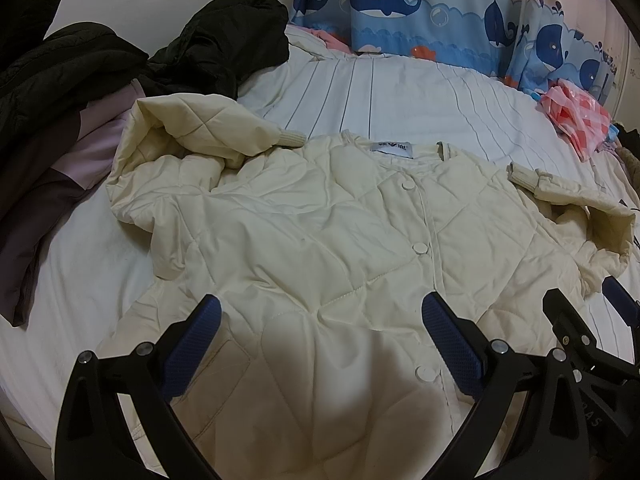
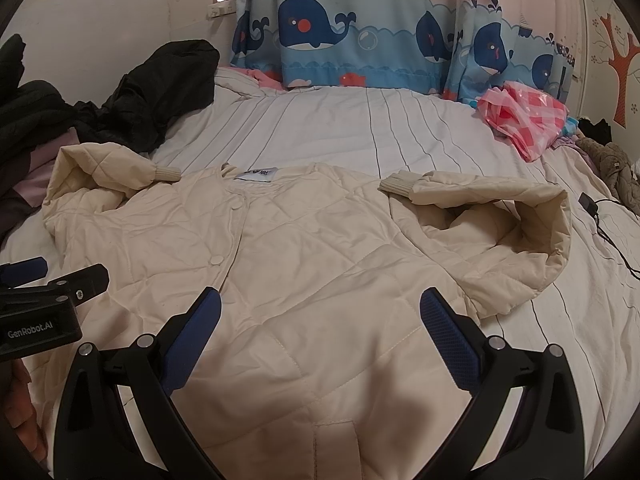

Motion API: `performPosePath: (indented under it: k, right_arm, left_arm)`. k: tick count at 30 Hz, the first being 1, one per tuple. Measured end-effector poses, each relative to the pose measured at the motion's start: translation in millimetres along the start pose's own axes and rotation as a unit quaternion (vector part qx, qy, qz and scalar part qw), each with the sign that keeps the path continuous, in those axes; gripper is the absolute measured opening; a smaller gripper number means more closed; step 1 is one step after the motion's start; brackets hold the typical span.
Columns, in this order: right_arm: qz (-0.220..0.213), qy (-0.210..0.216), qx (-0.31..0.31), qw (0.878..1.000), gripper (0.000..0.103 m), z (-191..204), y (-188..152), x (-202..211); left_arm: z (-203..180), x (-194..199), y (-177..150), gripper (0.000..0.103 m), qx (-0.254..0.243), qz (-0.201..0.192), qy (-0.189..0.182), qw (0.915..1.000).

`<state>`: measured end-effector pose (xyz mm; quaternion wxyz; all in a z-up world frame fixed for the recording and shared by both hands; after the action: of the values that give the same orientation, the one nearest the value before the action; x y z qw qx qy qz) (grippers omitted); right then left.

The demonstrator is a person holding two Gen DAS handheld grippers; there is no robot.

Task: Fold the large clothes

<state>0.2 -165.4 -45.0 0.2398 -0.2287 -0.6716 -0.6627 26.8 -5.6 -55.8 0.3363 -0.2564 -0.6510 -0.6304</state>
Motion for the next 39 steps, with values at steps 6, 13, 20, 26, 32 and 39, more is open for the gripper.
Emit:
performPosePath:
  k: [6,13,20,26,32,39]
  right_arm:
    - [0.000,0.000,0.000,1.000,0.096,0.1,0.2,0.0]
    - [0.000,0.000,-0.001,1.000,0.096,0.2,0.1,0.3]
    - [0.001,0.000,0.000,1.000,0.096,0.5,-0.1,0.0]
    - [0.001,0.001,0.000,1.000,0.096,2.4,-1.0,-0.8]
    - [0.001,0.001,-0.001,1.000,0.096,2.3,-0.6,-0.6]
    - [0.001,0.001,-0.001,1.000,0.096,2.4,-0.6,-0.5]
  left_arm:
    - [-0.3,0.3,0.0,0.096,0.000,0.000,0.000,1.0000]
    - [-0.7,-0.4,-2.0,0.096,-0.003,-0.003,0.005,1.0000]
    - [-0.1,-0.7,-2.2,0.096,-0.005,-0.005,0.007,1.0000]
    - [1.5,-0.8,-2.1,0.096,-0.008,-0.006,0.011,0.9999]
    - [1.0,2.2,1.3,0.096,-0.017,-0.008,0.019,0.9997]
    - [-2.9,6.4,2.0,0.096,-0.027,-0.017,0.030,0.9990]
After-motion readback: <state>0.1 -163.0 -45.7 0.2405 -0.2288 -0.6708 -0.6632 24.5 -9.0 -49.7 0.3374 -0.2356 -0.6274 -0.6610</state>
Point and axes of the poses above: each gripper's, at about its wrist camera, not at the fingertips, and x roughly against the way its jaws point, z to its left, y to its top, the point moved 1 cm from there along -x, roughly the way its jaws point
